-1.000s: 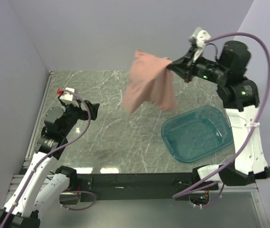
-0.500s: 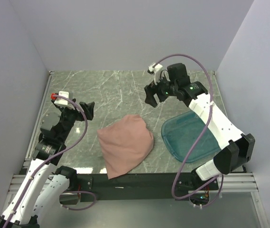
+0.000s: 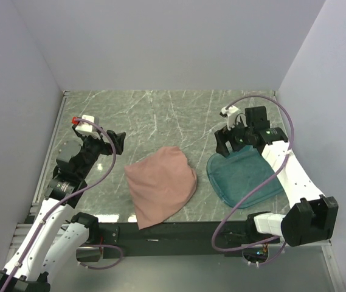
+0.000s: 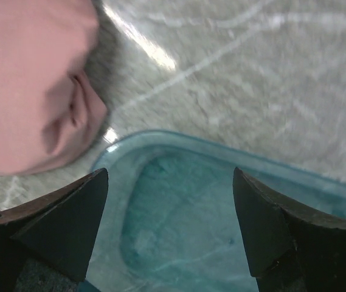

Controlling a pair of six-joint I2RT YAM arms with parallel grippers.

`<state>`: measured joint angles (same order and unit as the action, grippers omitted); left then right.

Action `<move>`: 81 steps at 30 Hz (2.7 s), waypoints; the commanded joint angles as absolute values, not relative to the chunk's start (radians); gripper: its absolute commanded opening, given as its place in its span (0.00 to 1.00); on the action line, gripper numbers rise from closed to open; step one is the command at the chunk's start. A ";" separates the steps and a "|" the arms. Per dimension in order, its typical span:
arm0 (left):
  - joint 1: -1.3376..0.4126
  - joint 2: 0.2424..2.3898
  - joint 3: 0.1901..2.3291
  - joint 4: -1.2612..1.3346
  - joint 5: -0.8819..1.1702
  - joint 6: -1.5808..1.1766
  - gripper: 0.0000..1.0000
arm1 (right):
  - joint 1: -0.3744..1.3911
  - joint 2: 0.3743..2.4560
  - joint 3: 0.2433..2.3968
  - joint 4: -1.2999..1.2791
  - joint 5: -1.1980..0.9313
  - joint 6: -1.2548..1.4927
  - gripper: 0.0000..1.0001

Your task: Fold and stack the t-shirts

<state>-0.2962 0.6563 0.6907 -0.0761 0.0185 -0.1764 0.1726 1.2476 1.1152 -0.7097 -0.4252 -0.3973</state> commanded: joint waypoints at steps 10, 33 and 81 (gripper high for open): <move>-0.304 0.641 0.712 -0.051 0.061 -0.176 0.99 | 0.143 1.287 1.083 -0.940 -0.486 -1.198 0.68; -0.305 0.661 0.710 -0.054 0.071 -0.164 1.00 | 0.065 1.694 1.221 -0.809 -0.400 -1.464 0.30; -0.307 0.762 0.713 -0.051 0.117 -0.234 0.99 | -0.032 1.705 1.485 -0.408 -0.116 -0.362 0.75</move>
<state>-0.3027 0.7521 0.6907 -0.0788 0.0898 -0.1951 -0.1192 1.8786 1.5738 -0.4633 0.0765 -0.3000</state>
